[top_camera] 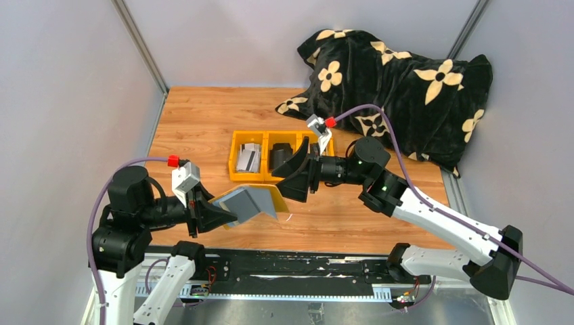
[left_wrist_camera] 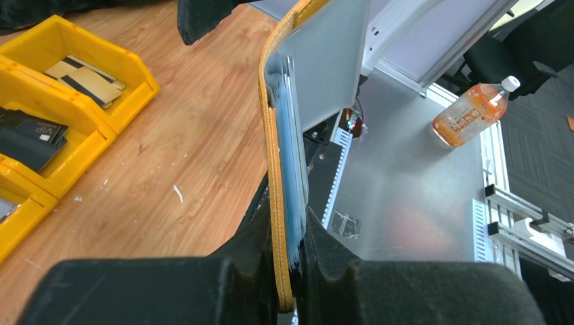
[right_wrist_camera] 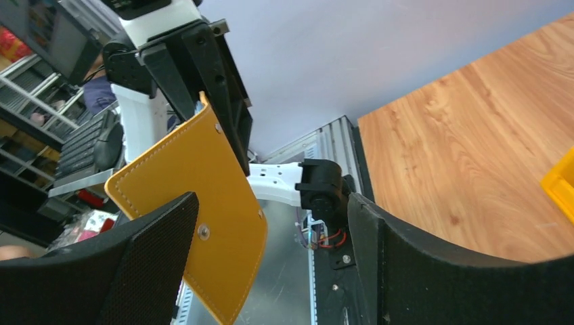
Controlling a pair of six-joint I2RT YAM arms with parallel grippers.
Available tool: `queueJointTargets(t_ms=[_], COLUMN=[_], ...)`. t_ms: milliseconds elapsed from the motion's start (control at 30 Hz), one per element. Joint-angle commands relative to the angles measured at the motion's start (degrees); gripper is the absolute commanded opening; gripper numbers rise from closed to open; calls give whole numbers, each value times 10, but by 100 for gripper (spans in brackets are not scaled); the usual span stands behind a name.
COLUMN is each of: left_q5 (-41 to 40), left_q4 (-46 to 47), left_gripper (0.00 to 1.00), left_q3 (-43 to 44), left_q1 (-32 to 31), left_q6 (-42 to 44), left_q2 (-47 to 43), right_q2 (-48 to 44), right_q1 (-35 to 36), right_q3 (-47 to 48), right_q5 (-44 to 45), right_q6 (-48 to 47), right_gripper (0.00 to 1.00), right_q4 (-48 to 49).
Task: Take the credit cards out of the card holder
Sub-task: Place the card holder at the center of the board.
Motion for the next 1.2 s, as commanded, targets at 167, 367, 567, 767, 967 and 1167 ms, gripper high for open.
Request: queueJointTargets(t_ms=[167, 367, 567, 767, 967, 1167], left_q5=[-3, -4, -14, -31, -84, -95], left_q4=[-17, -17, -16, -17, -18, -18], left_gripper=[0, 0, 0, 0, 12, 61], left_q3=[0, 6, 4, 9, -2, -8], left_q1=[-2, -2, -2, -2, -2, -2], left_q6=[34, 30, 30, 34, 43, 47], left_q2=[-12, -11, -14, -12, -12, -12], right_q2=[-69, -49, -29, -16, -2, 5], right_q1=[11, 56, 97, 123, 124, 124], right_q3=[20, 49, 75, 92, 89, 91], right_q5=[-28, -33, 5, 104, 185, 259], right_q6=[-44, -78, -120, -146, -132, -129], right_gripper=[85, 86, 86, 60, 14, 0], right_q4=[-63, -96, -135, -180, -206, -255])
